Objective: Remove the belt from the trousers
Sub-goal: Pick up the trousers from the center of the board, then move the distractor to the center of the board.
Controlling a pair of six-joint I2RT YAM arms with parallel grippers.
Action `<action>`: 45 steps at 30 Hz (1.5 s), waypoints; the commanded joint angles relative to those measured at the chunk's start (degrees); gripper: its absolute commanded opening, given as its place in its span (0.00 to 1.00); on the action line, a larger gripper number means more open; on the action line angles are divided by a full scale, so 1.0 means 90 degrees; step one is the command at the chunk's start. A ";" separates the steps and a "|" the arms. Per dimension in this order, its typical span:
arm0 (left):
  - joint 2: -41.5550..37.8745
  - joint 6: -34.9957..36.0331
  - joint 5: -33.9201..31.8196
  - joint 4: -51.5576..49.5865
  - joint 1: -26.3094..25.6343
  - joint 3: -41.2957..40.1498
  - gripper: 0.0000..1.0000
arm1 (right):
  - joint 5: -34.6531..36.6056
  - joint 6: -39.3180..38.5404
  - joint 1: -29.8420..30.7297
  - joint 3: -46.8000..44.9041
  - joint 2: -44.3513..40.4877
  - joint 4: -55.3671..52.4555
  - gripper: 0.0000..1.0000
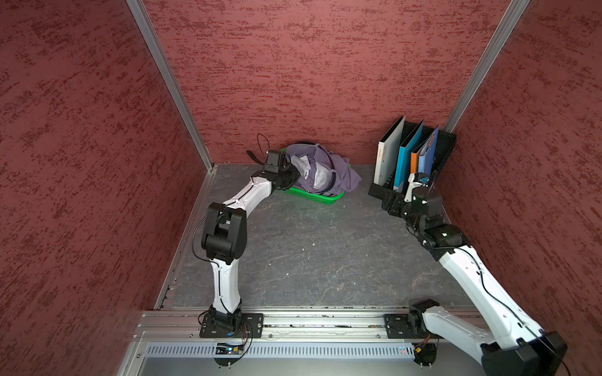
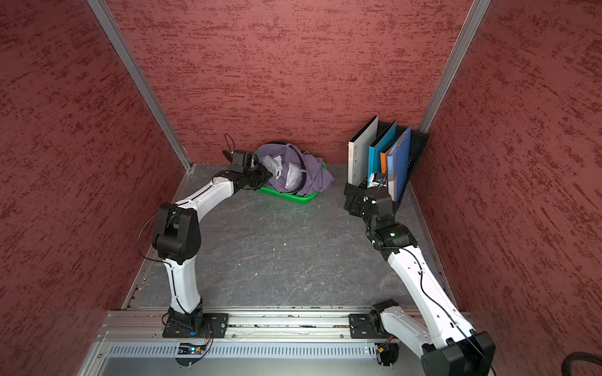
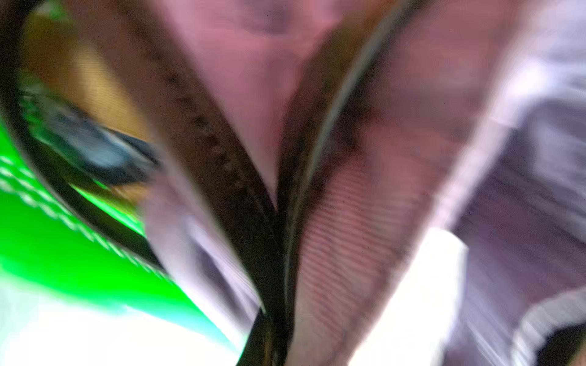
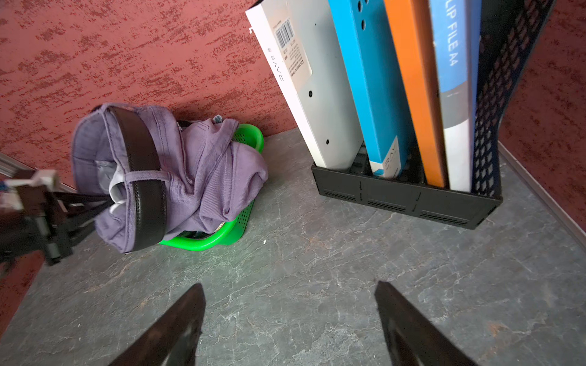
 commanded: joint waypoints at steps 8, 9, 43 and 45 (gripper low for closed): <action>-0.0339 0.2151 0.0323 -0.3652 -0.1134 0.8106 0.00 | -0.0938 0.0267 0.0011 0.0106 0.1607 0.0648 0.85; -0.0952 0.1987 0.0580 -0.3027 -0.1116 0.7300 0.00 | -0.1011 0.0417 -0.0003 0.0016 0.1690 0.0809 0.85; -0.3375 0.2574 -0.1797 -0.3089 -0.1797 0.3573 0.00 | -0.2755 0.1642 0.0413 0.0179 0.3108 0.2188 0.77; -0.3578 0.2300 -0.1782 -0.2996 -0.1788 0.2975 0.00 | -0.1711 0.1126 0.0443 0.0303 0.2720 0.1460 0.79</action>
